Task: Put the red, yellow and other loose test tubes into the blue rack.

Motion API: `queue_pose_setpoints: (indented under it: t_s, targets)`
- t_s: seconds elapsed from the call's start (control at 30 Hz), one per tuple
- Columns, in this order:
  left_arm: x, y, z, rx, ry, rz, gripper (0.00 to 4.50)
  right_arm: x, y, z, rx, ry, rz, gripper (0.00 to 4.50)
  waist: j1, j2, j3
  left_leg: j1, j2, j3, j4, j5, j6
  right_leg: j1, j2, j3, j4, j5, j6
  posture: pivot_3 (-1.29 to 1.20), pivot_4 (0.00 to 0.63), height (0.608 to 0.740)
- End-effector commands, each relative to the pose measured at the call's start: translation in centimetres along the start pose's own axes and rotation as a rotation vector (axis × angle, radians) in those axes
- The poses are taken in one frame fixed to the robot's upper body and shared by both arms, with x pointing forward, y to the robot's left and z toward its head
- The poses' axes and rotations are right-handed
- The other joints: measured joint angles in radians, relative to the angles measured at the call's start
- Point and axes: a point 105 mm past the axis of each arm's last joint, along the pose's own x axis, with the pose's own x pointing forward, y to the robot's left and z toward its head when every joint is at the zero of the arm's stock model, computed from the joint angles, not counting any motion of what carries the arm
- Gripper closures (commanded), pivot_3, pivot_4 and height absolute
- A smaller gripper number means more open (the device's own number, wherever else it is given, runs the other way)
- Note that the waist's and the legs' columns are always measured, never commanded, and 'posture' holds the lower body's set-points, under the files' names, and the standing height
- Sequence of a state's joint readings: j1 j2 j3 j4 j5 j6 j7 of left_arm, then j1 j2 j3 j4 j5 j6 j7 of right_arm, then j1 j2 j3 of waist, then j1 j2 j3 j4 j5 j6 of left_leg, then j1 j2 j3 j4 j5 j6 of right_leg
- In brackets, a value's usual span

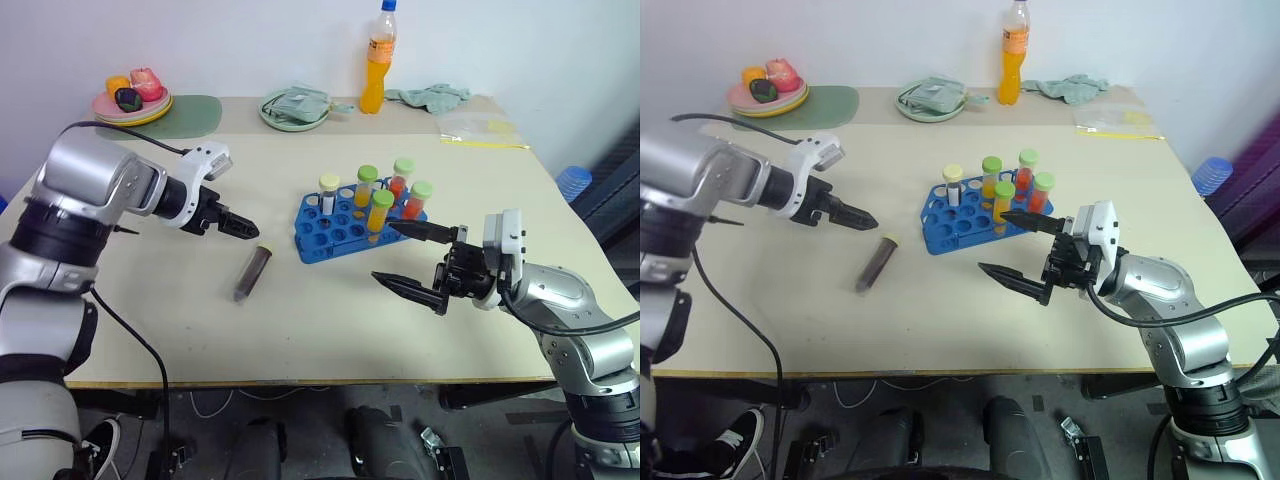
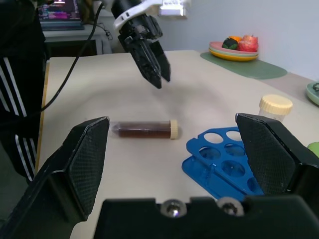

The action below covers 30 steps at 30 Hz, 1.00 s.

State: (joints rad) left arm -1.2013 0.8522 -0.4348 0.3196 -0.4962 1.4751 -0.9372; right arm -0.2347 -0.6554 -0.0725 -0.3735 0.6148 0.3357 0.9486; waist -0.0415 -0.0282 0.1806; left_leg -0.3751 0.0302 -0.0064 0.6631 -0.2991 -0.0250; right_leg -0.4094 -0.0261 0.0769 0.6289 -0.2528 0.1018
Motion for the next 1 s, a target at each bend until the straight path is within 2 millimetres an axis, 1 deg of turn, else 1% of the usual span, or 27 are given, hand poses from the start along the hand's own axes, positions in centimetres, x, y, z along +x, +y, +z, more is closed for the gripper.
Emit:
queue_pose_setpoints:
  t_s: [0.03,0.1,0.17,0.3,0.43,0.53,0.63,0.73,0.87,1.0]
  targets:
    - [-0.4,-0.2,0.0,-0.104,0.088,-0.023,0.00,0.2,0.2,0.9,-0.034,-0.022,0.009,0.02,0.000,0.000,0.000,0.000,0.000,0.000,0.000,0.000,0.000,0.000,0.000,0.000,0.000,0.000,0.000,0.00,0.150,0.740]
    - [-0.1,-0.4,-0.4,-0.111,0.139,-0.041,0.00,0.4,0.3,0.9,-0.034,-0.024,0.010,0.02,0.000,0.000,0.000,0.000,0.000,0.000,0.000,0.000,0.000,0.000,0.000,0.000,0.000,0.000,0.000,0.00,0.150,0.740]
    - [0.5,-0.1,-0.9,-0.075,0.183,-0.044,0.00,0.5,0.4,0.9,-0.029,-0.023,0.012,0.02,-0.001,0.000,0.000,0.000,0.000,0.000,0.000,0.000,0.000,0.000,0.000,0.000,0.000,0.000,0.000,0.00,0.150,0.740]
    - [1.3,0.0,-1.0,-0.087,0.248,-0.071,0.00,0.6,0.3,0.7,-0.028,-0.020,0.001,0.02,0.000,0.000,0.000,0.000,0.000,0.000,0.000,0.000,0.000,-0.001,0.000,0.000,0.000,0.000,0.000,0.00,0.150,0.740]
    - [2.2,0.4,-1.6,-0.028,0.310,-0.077,0.00,0.5,0.3,0.7,-0.028,-0.017,-0.003,0.02,0.001,0.000,0.000,-0.001,0.000,0.000,0.000,0.000,0.000,-0.001,0.000,0.000,0.000,0.000,0.000,0.00,0.150,0.740]
    - [3.0,-0.4,-2.0,-0.028,0.353,-0.115,0.00,0.5,0.3,0.6,-0.029,-0.016,-0.010,0.02,0.002,0.000,0.000,-0.001,0.000,0.000,0.000,0.000,0.000,-0.001,0.000,0.000,0.000,0.000,0.000,0.00,0.150,0.740]
    - [3.3,-0.4,-2.0,-0.029,0.365,-0.107,0.00,0.5,0.3,0.6,-0.027,-0.016,-0.012,0.02,0.002,0.000,0.000,-0.002,0.000,0.000,0.000,0.000,0.000,-0.001,0.000,0.000,0.000,0.000,0.000,0.00,0.150,0.740]
    - [4.0,0.0,-2.1,-0.008,0.364,-0.074,0.00,0.5,0.3,0.5,-0.028,-0.015,-0.020,0.02,0.001,0.000,0.000,-0.002,0.000,0.000,0.000,0.000,0.000,-0.001,0.000,0.000,0.000,0.000,0.000,0.00,0.150,0.740]
    - [4.8,-0.3,-2.8,0.034,0.387,-0.074,0.00,0.6,0.3,0.4,-0.033,-0.017,-0.026,0.02,-0.001,0.000,0.000,-0.001,0.000,0.000,0.000,0.000,0.000,-0.001,0.000,0.000,0.000,0.000,0.000,0.00,0.150,0.740]
    - [5.7,-0.4,-3.4,0.028,0.375,-0.048,0.00,0.7,0.3,0.5,-0.034,-0.022,-0.024,0.02,0.001,0.000,0.000,-0.001,0.000,0.000,0.000,0.000,0.000,-0.001,0.000,0.000,0.001,0.000,0.001,0.00,0.150,0.740]
